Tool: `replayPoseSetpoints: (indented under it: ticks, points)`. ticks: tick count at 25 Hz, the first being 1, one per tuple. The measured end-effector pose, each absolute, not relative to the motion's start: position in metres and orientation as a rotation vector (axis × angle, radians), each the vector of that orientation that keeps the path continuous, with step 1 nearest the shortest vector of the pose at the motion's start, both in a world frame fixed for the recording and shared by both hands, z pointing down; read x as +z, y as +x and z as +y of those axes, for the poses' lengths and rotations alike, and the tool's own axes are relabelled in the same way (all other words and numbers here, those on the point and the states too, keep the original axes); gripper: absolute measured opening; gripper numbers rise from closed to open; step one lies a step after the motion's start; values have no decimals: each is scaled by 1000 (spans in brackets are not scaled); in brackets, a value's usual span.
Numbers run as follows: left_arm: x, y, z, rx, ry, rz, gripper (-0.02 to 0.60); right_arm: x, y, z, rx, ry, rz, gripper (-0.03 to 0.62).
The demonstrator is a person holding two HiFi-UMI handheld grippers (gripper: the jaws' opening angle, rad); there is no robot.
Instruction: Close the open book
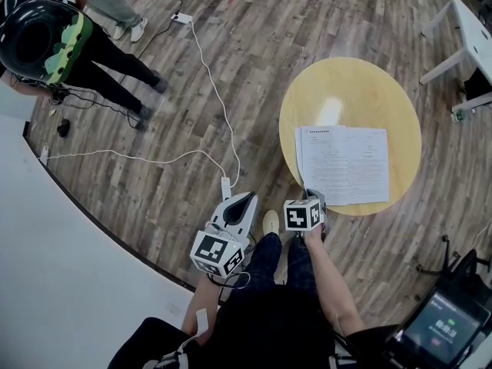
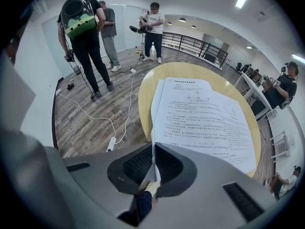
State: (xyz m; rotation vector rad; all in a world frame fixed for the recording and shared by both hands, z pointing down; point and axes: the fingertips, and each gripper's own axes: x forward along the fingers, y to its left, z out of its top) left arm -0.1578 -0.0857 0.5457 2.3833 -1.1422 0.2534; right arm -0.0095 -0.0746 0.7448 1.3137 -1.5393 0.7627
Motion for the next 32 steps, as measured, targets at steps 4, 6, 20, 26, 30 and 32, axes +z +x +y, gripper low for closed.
replayPoseSetpoints:
  ticks: [4, 6, 20, 26, 30, 32]
  points:
    - [545, -155, -83, 250, 2398, -1131, -2, 740, -10, -74, 766, 1315, -1554, 21]
    - [547, -154, -82, 252, 2398, -1136, -2, 734, -10, -78, 767, 1328, -1570, 21]
    - [531, -138, -86, 259, 2455, -1134, -2, 689, -3, -75, 734, 1392, -1656, 23]
    - [519, -117, -89, 260, 2488, -1123, -2, 662, 11, -78, 710, 1434, -1689, 23]
    - [509, -101, -90, 253, 2515, -1114, -2, 647, 28, -81, 699, 1467, -1701, 23]
    - [504, -94, -90, 253, 2527, -1110, -2, 639, 36, -81, 693, 1485, -1706, 23]
